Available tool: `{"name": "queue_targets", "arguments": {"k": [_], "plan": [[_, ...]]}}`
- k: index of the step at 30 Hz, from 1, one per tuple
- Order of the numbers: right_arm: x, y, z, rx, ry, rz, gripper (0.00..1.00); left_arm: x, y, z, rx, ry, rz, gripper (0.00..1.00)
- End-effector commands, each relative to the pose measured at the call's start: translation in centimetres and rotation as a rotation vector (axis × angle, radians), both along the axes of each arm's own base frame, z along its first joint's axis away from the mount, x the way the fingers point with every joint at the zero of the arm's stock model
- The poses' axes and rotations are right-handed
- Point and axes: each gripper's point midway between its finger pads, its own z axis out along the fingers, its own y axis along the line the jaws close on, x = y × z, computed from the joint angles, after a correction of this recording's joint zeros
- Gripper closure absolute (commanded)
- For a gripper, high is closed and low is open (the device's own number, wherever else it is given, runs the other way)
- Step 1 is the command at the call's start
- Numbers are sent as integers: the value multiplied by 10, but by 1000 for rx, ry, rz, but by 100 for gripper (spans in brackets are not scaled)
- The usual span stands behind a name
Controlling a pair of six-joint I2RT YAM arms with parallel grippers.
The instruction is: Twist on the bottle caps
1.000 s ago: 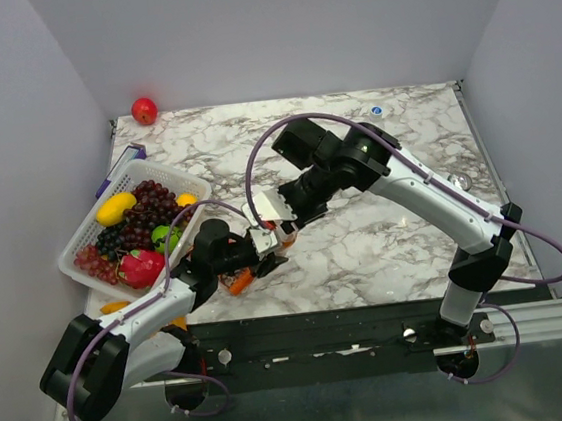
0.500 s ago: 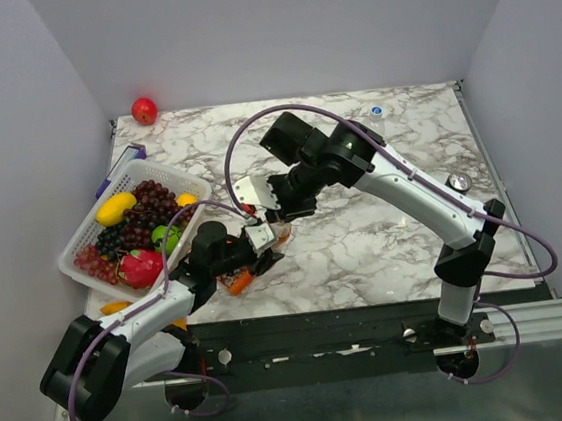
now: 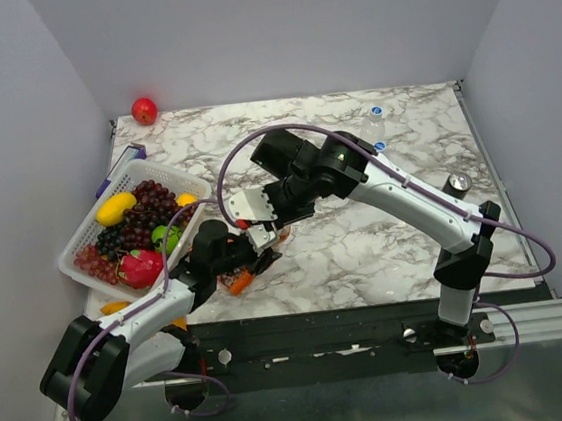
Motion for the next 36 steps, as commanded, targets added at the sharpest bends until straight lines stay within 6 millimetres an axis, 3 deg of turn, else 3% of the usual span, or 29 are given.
{"name": "queue_targets", "arguments": {"k": [1,16,28,36], "plan": [[-19,-34,-22,-206,28,41,73,17,-15,49,-72,-161,-28,100],[-11,-42,-15,-264,-90,153,75,22,-15,43,-24,-162,-38,100],[-7,-34,-12,-288,-152,210,74,24,-18,45,-3,-182,-59,100],[-7,-34,-10,-275,-146,156,65,20,-18,44,-24,-184,-63,100]]}}
